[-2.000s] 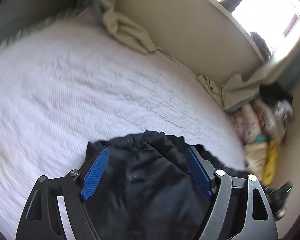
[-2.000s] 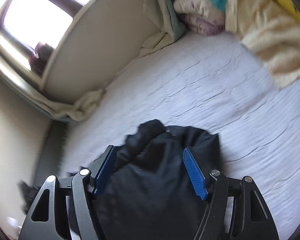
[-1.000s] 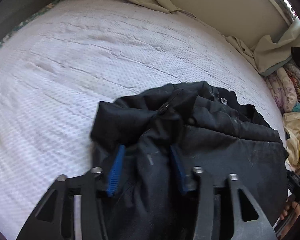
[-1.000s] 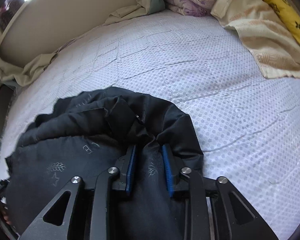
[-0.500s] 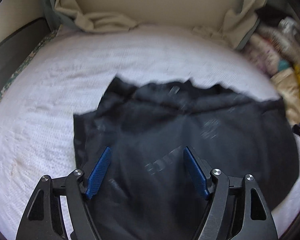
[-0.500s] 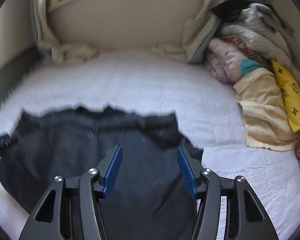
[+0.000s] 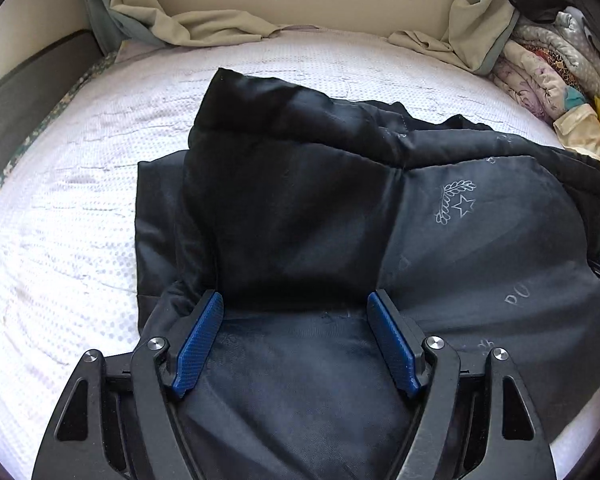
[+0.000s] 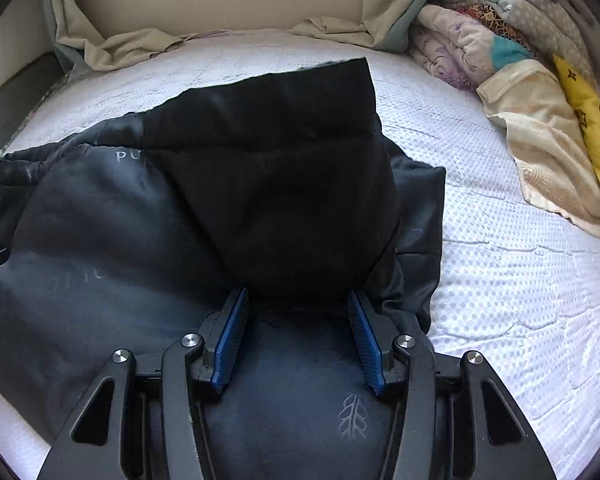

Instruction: Fold large clothes

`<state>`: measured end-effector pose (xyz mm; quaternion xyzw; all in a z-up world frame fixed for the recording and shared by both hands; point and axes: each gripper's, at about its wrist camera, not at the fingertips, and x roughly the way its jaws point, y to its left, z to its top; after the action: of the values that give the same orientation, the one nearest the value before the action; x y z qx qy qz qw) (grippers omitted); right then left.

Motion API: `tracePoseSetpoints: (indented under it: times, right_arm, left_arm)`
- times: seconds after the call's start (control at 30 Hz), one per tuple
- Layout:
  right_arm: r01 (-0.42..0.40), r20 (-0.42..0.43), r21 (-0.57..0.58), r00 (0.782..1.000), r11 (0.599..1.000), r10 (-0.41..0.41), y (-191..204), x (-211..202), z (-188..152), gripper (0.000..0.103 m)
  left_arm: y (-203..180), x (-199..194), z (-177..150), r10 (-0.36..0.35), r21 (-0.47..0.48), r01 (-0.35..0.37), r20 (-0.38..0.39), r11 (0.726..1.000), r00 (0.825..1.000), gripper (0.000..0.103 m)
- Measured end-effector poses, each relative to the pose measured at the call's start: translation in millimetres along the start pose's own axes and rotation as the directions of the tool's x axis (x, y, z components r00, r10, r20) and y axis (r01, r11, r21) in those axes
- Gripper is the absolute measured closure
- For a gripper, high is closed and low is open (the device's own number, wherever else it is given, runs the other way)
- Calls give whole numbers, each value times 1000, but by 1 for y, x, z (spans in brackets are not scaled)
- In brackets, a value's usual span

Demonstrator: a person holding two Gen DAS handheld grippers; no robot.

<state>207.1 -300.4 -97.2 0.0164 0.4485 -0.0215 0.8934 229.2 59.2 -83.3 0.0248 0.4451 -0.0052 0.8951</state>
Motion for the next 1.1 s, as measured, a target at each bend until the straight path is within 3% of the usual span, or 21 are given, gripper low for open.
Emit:
tracePoseSetpoints:
  times: [0.2,0.3,0.4,0.47,0.53,0.77,1.1]
  right_arm:
    - [-39,-76,86,996,996,46,-14,-12,26,55]
    - [-48,26,116,999,992,45,-20,-42,48,55]
    - [-46,158,88,987,995,32,-22,-62,67,55]
    - [-76,172,85,983,994,60,-22,-57,76,55]
    - [-95,140,106,987,990,80,-24,-42,80,65]
    - [-63,-49,189,996,980,73,-30,24,70,73]
    - [-20,-56,164,998,986,29,-25,37,60,74]
  left_arm:
    - [-4,-3,11,6,8,-5,-38,1000,999,24]
    - [-6,-11,14,17,9,-17,-59,1000,998,23]
    - [-7,-12,15,28,5,-27,-67,1000,997,22]
    - [-9,-10,15,37,7,-36,-68,999,997,22]
    - [-10,-9,16,41,4,-40,-70,999,997,21]
    - [-9,-8,16,40,2,-40,-67,999,997,20]
    - [-8,-8,14,32,9,-31,-56,999,998,19]
